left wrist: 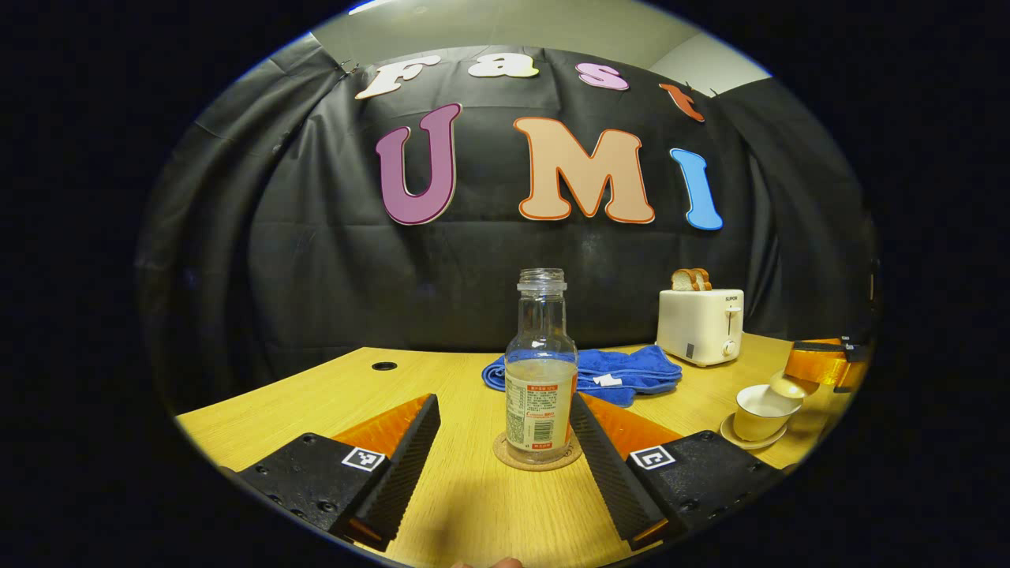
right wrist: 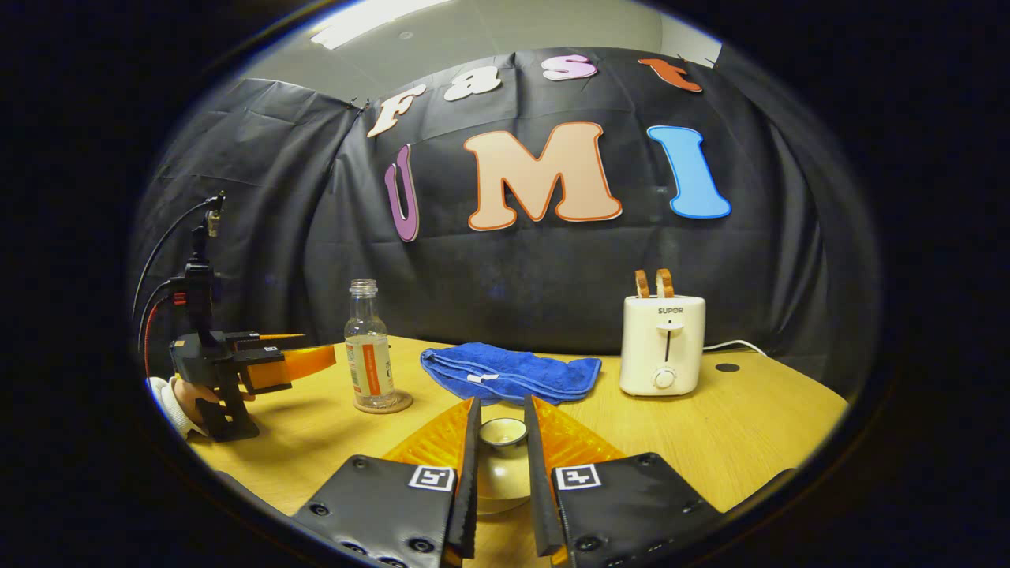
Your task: Open the teacup lid with one hand, grasp the water bottle and pour water into the teacup with the other hand; after pouring, place the water bottle on the coaster and then close the teacup lid.
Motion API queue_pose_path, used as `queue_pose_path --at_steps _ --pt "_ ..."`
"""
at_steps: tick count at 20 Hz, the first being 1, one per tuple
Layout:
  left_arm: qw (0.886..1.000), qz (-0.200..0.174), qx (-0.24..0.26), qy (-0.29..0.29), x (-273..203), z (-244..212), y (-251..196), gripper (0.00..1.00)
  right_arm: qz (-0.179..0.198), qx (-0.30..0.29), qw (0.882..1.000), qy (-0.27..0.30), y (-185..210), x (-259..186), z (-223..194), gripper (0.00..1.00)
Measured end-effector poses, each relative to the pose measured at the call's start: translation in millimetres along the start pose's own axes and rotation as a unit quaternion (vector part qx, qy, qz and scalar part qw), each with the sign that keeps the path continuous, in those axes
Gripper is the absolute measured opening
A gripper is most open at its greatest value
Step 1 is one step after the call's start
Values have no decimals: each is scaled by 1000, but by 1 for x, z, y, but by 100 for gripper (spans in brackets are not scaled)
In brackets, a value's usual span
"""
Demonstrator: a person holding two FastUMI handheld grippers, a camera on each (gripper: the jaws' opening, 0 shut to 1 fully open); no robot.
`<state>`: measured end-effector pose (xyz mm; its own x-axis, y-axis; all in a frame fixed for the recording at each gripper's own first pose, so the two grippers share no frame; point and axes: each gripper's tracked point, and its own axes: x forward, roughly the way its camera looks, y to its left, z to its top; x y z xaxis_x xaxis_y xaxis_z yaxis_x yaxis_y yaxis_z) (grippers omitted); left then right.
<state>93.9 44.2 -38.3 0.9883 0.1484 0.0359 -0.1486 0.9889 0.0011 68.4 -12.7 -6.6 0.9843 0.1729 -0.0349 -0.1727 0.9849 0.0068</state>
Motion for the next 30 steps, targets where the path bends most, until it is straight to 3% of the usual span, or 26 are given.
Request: queue_pose_path --at_steps 4,15,18,24,25,26,30 --pt "1000 0 0 0 0 0 0 96 13 -2 1000 21 18 10 -6 32" --pt "1000 -12 -1 1 0 0 -4 96 -5 4 998 64 14 20 -18 32" --pt "1000 -12 -1 1 -1 0 -4 96 -5 3 998 64 14 19 -18 39" --pt "1000 -12 -1 1 -1 0 -3 96 -8 5 999 34 11 12 -8 41" --pt "1000 -13 -1 1 0 -1 -4 96 -10 7 1000 20 11 10 -4 44" --pt "1000 -13 -1 1 -1 0 -4 96 -12 9 1000 6 10 7 0 57" --pt "1000 -11 -1 2 -1 0 -2 96 -28 0 1000 -11 3 3 3 54"
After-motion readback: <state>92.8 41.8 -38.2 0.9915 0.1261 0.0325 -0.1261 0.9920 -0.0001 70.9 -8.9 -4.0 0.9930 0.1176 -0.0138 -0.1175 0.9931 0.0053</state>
